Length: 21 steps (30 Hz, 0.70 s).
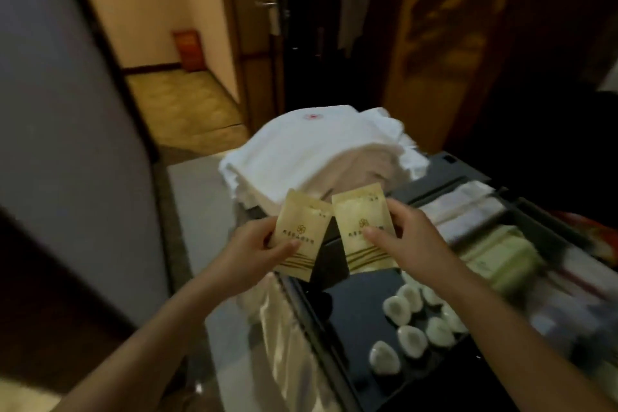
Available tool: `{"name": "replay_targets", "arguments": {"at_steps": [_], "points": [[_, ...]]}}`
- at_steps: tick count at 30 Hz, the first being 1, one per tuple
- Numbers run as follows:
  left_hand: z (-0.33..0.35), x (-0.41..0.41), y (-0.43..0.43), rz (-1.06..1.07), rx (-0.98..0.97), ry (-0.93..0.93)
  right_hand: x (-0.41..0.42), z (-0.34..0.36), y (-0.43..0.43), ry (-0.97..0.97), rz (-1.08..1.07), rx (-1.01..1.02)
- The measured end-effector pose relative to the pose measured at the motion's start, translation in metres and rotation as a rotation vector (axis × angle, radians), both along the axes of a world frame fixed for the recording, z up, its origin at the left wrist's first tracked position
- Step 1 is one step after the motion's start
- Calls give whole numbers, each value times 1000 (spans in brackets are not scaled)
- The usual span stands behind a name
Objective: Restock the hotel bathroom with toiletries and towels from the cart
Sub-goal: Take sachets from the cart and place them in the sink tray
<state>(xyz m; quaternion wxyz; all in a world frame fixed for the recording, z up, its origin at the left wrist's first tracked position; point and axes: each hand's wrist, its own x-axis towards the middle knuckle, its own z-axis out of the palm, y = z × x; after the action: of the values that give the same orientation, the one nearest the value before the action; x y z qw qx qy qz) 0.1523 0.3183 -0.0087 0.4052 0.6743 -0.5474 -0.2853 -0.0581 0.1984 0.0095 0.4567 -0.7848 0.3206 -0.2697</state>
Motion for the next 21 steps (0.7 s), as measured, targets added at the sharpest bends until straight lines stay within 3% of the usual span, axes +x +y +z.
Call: {"name": "replay_targets", "arguments": {"at_steps": [9,21], "points": [[9,65,143,331,-19,-30,134,13,66,1,459,23],[0,180,343,794,-29,9,344,-2,235,46,846,21]]}}
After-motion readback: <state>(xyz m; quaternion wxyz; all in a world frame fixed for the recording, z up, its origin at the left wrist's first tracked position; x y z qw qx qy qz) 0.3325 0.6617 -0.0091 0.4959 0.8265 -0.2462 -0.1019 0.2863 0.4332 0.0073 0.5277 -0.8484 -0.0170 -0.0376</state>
